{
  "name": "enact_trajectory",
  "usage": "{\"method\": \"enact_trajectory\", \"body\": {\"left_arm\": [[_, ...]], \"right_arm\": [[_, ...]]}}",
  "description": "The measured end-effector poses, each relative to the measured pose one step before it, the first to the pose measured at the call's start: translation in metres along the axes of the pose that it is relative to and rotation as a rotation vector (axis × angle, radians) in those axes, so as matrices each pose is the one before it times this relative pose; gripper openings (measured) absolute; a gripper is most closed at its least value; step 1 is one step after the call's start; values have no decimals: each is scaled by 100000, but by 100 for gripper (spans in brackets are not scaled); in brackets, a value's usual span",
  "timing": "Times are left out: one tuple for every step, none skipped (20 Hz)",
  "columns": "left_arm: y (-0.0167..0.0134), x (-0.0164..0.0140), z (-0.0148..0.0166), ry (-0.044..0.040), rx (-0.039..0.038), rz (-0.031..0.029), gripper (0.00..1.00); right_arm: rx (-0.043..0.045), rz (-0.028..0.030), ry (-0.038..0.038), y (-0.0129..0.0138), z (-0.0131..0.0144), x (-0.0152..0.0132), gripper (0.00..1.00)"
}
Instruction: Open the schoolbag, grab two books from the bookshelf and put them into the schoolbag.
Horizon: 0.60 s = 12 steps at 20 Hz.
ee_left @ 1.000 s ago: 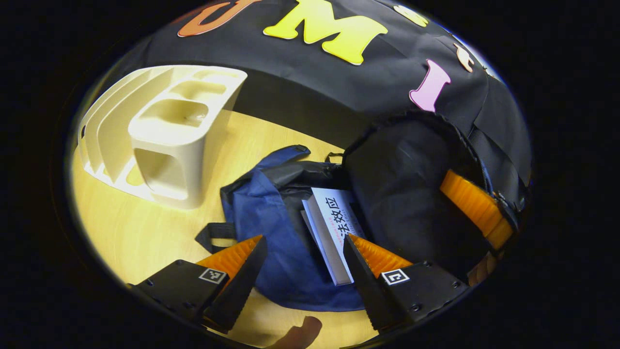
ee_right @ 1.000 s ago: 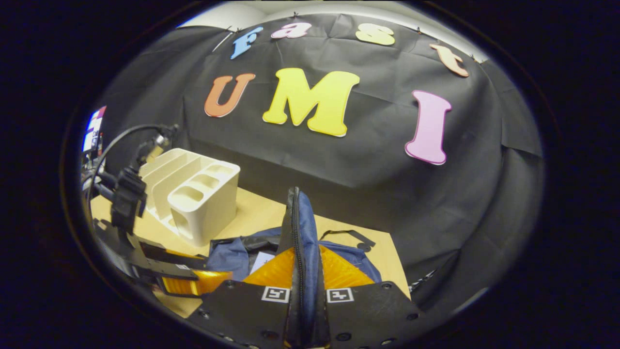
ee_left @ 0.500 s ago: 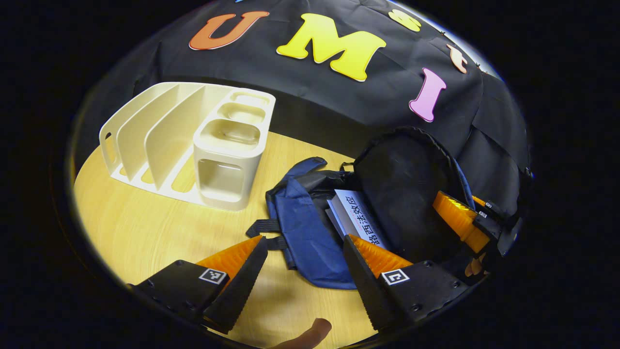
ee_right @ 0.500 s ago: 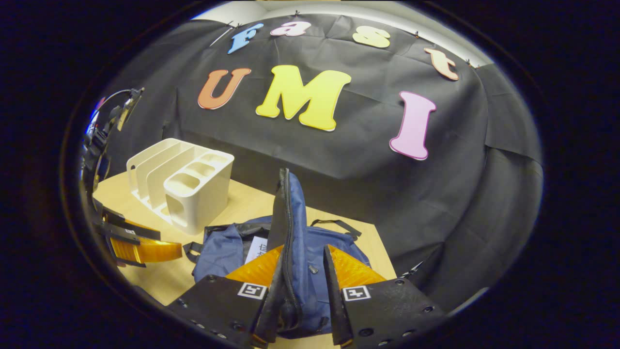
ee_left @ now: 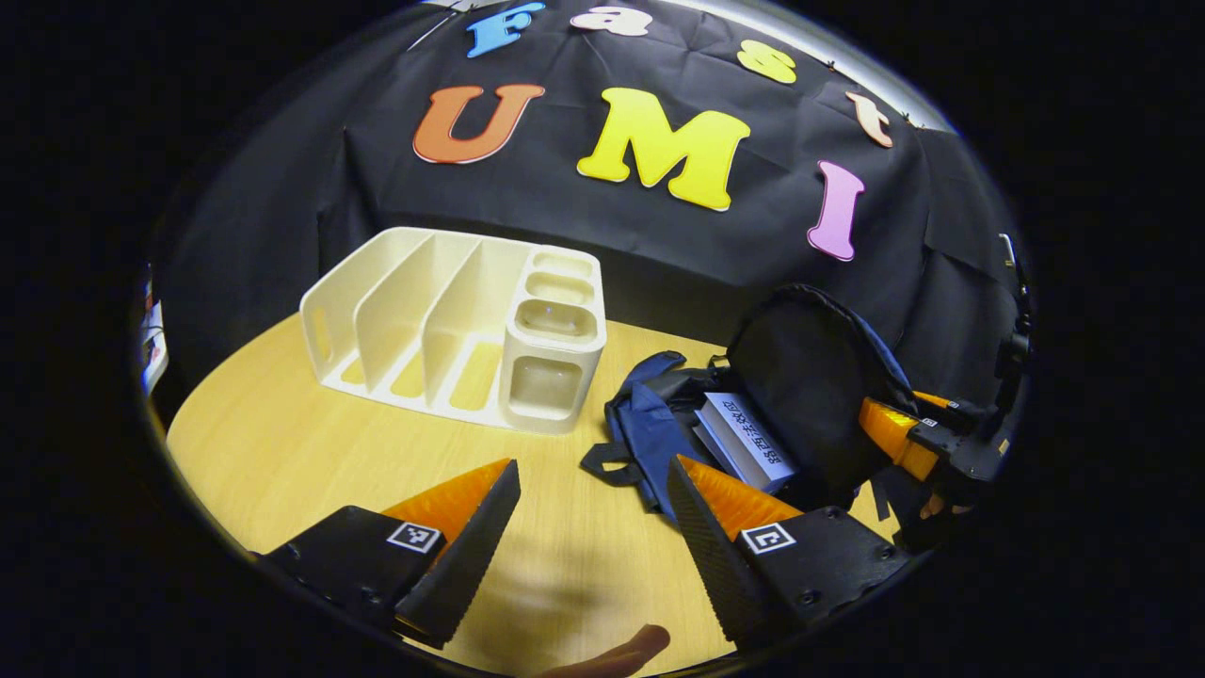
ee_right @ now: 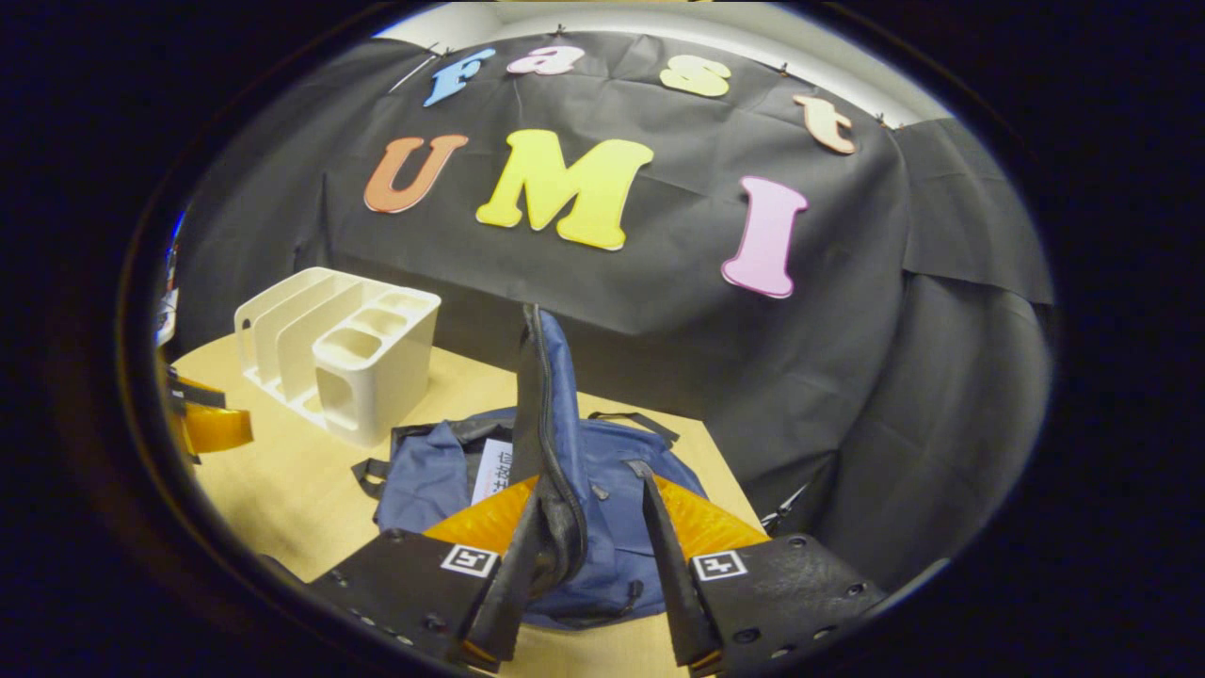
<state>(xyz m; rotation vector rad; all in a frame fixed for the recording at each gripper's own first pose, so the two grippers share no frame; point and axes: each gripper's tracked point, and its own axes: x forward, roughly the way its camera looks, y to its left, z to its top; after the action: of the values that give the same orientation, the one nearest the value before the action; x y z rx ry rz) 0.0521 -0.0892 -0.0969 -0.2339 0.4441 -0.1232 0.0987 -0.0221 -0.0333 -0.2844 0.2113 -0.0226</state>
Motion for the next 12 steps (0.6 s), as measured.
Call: {"method": "enact_trajectory", "body": {"left_arm": [[504,-695,-15,-1937,987,627,99],[427,-757,160,-2246,428,800,99],[409,-839,128,-2310,-240,809,99],[357,-961,192,-2423,-624,575,99],[478,-1024,301,-2786,-896,83,98],[47,-704,97,-1785,-173,-295,98],[199,-712,275,-2522,797,155,98],[344,-623,440,-2466,1278,1086,98],[233,-589,555,-2465,1300,809,98],[16,-573,565,-2387,1040,-5,98],[-204,-491,811,-2360,437,-669,98],[-382,-478,625,-495,-213,-1281,98]], "right_arm": [[1221,-617,-963,35,-224,-711,69],[1557,257,-799,175,-209,-772,63],[1862,317,-863,146,-218,-805,63],[2087,663,-982,40,-114,-884,74],[2068,26,-982,-96,-135,-966,68],[2028,-761,-1081,-450,-241,-1104,68],[1759,-764,-1518,-334,57,-1198,69],[1183,-1413,-2005,-534,205,-1094,77],[1167,-1214,-2110,-702,215,-1133,77],[1866,118,-1430,-438,339,-1162,77],[2463,977,-1098,-43,148,-964,71],[1683,2062,-313,13,120,-1037,80]]}}
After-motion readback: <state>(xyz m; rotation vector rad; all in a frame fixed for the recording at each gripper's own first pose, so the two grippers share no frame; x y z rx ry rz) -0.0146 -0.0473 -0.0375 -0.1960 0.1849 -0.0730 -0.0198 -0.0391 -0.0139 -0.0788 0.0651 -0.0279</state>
